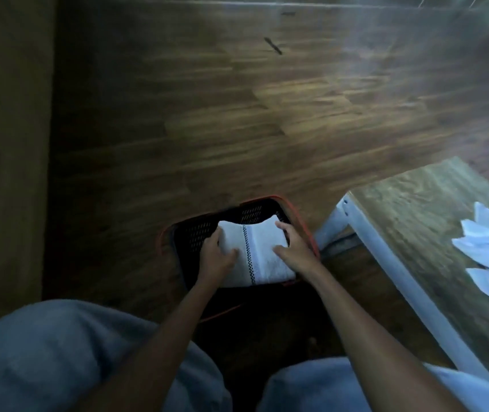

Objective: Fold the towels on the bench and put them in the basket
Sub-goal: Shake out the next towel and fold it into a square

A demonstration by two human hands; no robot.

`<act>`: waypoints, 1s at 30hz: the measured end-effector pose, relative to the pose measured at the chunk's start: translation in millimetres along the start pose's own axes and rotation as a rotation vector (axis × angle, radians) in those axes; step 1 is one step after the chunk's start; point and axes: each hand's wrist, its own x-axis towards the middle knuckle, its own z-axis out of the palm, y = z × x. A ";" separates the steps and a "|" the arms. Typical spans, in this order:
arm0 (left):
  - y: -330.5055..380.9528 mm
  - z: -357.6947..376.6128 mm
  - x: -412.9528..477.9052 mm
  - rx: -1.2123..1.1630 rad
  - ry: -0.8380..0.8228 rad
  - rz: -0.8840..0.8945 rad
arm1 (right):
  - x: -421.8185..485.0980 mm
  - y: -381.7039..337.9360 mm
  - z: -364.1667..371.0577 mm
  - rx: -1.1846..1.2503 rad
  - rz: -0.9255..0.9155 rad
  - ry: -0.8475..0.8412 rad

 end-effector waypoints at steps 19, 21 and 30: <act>-165.6 123.1 138.3 0.020 0.104 -0.115 | 206.7 149.8 60.3 -0.151 0.057 -0.149; -168.9 124.3 137.6 0.022 0.095 -0.110 | 208.3 149.7 62.0 -0.190 0.049 -0.143; -170.1 121.2 136.4 0.099 0.020 -0.065 | 200.5 143.2 77.7 -0.784 0.055 -0.143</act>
